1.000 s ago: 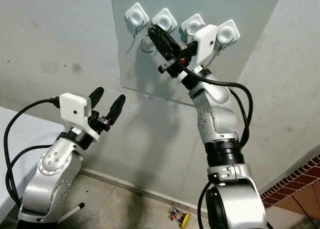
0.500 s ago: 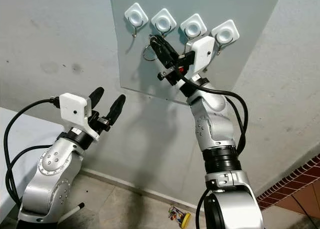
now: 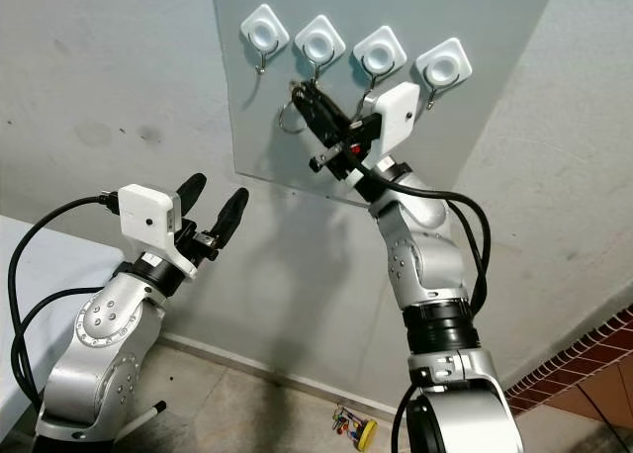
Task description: Hang keys on a hook
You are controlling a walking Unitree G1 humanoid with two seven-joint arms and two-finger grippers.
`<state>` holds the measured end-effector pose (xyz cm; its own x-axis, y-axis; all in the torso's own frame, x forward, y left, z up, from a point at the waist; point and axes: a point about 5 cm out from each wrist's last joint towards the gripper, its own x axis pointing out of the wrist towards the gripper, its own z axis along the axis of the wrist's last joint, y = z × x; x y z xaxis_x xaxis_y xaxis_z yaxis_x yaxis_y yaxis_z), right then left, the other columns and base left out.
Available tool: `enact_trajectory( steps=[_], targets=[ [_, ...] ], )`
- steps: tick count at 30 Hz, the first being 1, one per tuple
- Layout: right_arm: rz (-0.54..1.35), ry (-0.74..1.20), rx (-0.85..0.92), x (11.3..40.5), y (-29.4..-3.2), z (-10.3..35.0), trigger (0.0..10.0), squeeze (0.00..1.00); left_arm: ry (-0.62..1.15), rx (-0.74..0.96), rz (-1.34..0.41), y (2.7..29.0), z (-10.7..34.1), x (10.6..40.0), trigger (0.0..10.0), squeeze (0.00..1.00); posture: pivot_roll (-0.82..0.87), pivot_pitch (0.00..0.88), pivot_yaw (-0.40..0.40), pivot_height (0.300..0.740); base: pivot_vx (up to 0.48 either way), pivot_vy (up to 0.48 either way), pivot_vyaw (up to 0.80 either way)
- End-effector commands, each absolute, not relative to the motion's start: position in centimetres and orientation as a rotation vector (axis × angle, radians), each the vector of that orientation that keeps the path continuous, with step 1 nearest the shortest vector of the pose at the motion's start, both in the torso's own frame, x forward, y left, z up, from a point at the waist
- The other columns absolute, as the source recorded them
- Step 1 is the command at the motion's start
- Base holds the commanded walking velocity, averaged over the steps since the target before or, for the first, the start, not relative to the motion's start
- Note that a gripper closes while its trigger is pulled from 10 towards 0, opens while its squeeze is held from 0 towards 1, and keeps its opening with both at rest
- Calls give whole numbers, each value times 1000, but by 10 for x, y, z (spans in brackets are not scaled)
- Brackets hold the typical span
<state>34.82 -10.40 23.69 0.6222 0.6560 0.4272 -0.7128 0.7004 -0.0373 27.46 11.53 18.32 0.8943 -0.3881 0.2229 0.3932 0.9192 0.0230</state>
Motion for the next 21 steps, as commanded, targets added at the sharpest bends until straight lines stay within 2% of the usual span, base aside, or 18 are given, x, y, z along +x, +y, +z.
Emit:
enact_trajectory(
  steps=[1, 12, 16, 21],
  targets=[
    [802, -426, 121, 348, -103, 237, 10000, 0, -238, -19, -411, 114, 187, 272, 10000, 0, -59, 60, -36, 740, 0, 0, 0],
    [807, -437, 125, 345, -102, 238, 10000, 0, -235, -22, -412, 113, 187, 272, 10000, 0, -60, 62, -37, 740, 0, 0, 0],
    [824, -466, 193, 342, -102, 244, 10000, 0, -236, -23, -407, 113, 186, 272, 10000, 0, -60, 62, -38, 740, 0, 0, 0],
    [850, -458, 194, 336, -101, 241, 10000, 0, -238, -20, -402, 114, 186, 272, 10000, 0, -57, 60, -40, 740, 0, 0, 0]
  ],
)
